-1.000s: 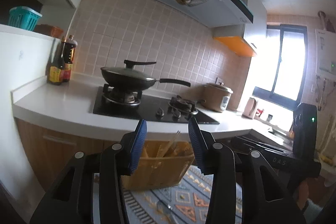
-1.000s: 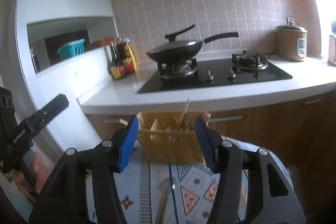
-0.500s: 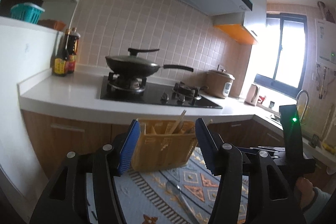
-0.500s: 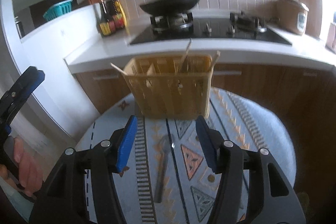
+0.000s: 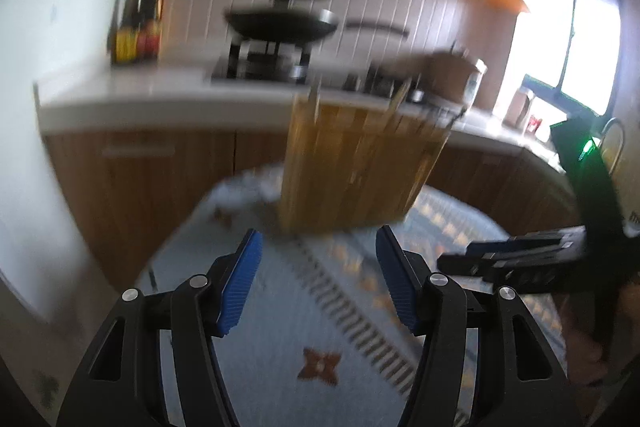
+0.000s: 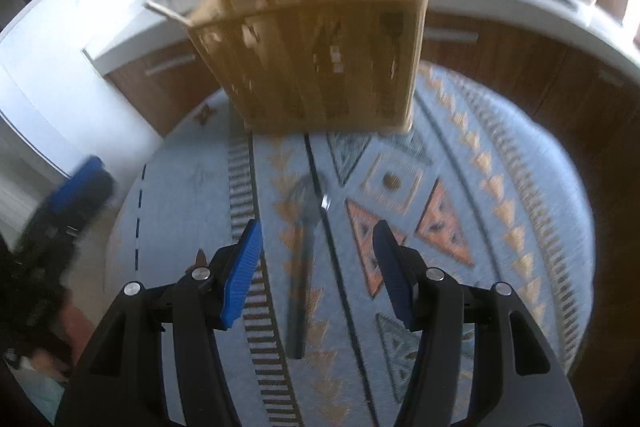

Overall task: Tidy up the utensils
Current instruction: 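Lower the right tool to the last clear spoon and grasp it, then lift the spoon with the right tool and lower it into the caddy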

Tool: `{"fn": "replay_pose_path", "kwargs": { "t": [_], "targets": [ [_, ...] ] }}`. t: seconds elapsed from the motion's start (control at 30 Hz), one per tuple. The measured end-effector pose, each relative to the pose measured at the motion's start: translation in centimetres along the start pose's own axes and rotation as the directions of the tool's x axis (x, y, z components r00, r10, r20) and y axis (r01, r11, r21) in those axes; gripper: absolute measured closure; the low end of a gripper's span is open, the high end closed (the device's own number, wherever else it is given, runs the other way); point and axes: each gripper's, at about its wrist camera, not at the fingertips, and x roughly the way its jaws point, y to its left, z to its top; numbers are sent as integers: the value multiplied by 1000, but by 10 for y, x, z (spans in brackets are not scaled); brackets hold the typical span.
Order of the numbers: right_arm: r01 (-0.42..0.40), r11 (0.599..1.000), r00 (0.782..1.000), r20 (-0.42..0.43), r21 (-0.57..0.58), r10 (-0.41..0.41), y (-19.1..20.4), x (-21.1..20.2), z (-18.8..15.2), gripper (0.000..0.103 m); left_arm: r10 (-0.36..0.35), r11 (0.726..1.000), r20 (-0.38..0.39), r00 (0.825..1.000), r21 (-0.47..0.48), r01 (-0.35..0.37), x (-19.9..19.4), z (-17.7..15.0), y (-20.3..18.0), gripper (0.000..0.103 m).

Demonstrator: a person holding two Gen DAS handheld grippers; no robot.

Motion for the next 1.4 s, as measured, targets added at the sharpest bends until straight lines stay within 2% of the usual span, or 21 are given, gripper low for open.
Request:
{"fn": "replay_pose_path", "kwargs": {
  "t": [0.1, 0.23, 0.33, 0.47, 0.7, 0.9, 1.07, 1.23, 1.4],
  "targets": [
    [-13, 1000, 999, -52, 23, 14, -6, 18, -3, 49, 1, 1000, -55, 998, -25, -2, 16, -10, 9, 46],
    [-17, 999, 994, -106, 37, 21, -9, 38, -7, 49, 12, 1000, -117, 993, 4, -12, 33, -19, 11, 46],
    [-23, 999, 991, -131, 37, 28, -8, 46, -9, 50, 29, 1000, -148, 989, 17, -26, 40, -24, 11, 46],
    [-26, 999, 988, -150, 30, 30, -5, 55, -6, 54, 20, 1000, -176, 984, -18, -23, 47, -25, 19, 46],
    [-13, 1000, 979, -206, -2, 12, 17, 82, 8, 66, 33, 999, -188, 982, -28, -39, 50, -24, 25, 47],
    [11, 1000, 973, -229, -5, -12, 25, 99, 16, 68, 44, 999, -224, 974, -5, -46, 56, -22, 22, 47],
    [29, 999, 971, -235, -19, -33, 31, 105, 21, 75, 38, 999, -244, 969, 3, -38, 61, -24, 20, 47],
    [21, 1000, 963, -268, 12, -17, 32, 107, 27, 75, 36, 999, -258, 965, 10, -35, 65, -25, 18, 47],
    [67, 998, 958, -279, -17, -69, 41, 113, 35, 92, 33, 999, -269, 962, 12, -31, 68, -25, 17, 47]
  ]
}}
